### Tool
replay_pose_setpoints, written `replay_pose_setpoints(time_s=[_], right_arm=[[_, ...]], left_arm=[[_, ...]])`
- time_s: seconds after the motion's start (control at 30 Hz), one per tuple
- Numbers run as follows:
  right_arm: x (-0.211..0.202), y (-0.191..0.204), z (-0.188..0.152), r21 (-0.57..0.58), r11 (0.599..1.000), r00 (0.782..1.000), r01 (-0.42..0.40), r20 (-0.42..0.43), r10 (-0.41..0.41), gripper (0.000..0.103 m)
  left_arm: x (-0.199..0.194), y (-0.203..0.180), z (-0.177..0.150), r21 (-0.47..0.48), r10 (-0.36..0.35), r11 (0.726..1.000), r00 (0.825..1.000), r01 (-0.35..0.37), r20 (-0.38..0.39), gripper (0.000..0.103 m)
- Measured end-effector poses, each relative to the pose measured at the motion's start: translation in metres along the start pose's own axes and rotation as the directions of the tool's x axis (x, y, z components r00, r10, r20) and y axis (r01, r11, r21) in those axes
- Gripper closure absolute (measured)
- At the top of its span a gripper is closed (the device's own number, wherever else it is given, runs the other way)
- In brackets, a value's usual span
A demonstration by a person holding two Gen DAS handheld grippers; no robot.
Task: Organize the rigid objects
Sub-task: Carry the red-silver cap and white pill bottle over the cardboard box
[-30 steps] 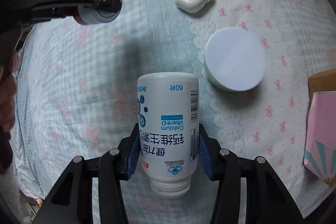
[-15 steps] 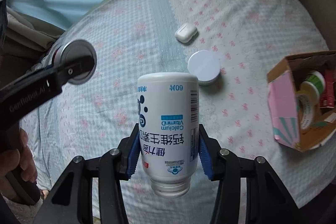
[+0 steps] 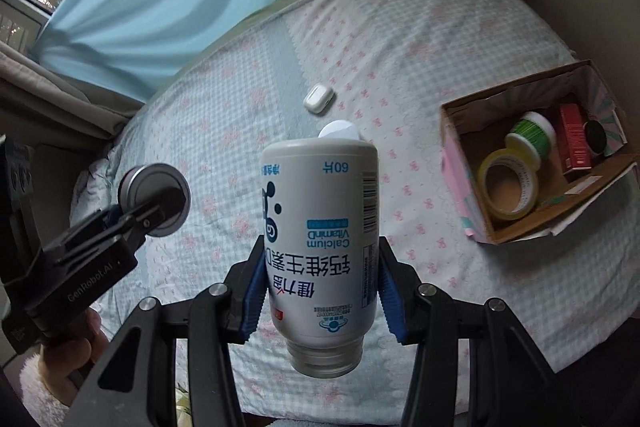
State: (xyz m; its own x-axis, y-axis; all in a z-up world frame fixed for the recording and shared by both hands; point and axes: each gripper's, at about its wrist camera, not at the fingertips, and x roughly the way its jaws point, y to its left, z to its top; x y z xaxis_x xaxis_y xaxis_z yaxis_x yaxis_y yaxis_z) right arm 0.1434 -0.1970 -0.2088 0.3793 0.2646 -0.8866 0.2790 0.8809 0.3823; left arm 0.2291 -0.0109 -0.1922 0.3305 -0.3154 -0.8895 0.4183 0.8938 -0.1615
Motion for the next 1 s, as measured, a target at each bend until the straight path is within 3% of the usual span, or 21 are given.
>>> replay_pose_setpoints(time_s=[0.23,0.47,0.77,1.0], right_arm=[[-0.044,-0.072,0.033,-0.042,0.999,0.999,-0.031,0.016,0.032,0.057],[-0.065,-0.163,0.069,-0.036,0.999,0.999,-0.032,-0.006,0.031,0.057],[-0.025,-0.271,0.109,0.058,0.998,0.995,-0.013,-0.103,0.019,0.057],[0.022,-0.305,0.120,0.084,0.996,0.982,-0.014,-0.187,0.030,0.057]], left_arm=[[0.000,-0.072,0.009,-0.070,0.023,0.997,0.999,-0.021,0.034,0.065],[0.041,-0.157,0.023,-0.109,0.025,0.994,1.000,-0.026,-0.007,0.065],[0.132,-0.234,0.033,-0.129,0.011,0.991,0.990,-0.029,-0.137,0.065],[0.212,-0.253,0.042,-0.118,0.027,0.991,0.968,-0.058,-0.250,0.065]])
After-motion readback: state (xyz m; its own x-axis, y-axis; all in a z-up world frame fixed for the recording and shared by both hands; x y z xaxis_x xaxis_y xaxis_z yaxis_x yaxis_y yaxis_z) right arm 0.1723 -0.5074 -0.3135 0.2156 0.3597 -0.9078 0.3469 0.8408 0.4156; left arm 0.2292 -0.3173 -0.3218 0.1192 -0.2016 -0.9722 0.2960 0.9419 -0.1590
